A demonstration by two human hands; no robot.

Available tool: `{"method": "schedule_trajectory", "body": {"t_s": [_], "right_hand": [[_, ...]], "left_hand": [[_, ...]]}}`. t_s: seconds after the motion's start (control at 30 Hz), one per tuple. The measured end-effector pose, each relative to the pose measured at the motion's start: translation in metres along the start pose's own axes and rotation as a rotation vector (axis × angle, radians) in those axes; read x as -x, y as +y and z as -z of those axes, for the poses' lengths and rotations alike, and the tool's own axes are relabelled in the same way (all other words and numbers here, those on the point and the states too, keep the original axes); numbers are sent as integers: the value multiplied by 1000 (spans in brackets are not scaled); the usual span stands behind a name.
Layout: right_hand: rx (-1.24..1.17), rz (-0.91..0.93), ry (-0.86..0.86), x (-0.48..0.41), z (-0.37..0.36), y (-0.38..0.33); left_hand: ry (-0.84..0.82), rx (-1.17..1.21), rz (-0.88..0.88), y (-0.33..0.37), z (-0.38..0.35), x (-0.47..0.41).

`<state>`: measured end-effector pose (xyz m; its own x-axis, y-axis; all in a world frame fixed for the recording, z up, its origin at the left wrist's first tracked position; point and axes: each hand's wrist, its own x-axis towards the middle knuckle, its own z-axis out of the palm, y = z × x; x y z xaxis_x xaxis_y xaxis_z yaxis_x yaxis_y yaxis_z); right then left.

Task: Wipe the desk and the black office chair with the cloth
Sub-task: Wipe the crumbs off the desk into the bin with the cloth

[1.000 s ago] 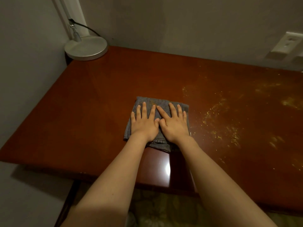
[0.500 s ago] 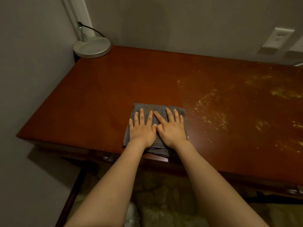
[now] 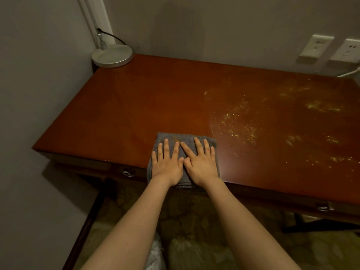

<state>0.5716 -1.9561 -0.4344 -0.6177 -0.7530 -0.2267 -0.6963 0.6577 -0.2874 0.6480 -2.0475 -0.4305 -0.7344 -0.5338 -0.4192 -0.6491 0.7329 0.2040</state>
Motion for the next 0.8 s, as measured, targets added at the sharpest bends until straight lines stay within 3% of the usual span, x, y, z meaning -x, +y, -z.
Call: {"method": "schedule_trajectory", "body": {"t_s": [0.4,0.8], "right_hand": [[57,-15,-13,35,-2,19],[70,-157,0,68,8,65]], "left_hand": [[-37,10,-39,22,-13,29],[-104,-105,-175,76,-20,30]]}}
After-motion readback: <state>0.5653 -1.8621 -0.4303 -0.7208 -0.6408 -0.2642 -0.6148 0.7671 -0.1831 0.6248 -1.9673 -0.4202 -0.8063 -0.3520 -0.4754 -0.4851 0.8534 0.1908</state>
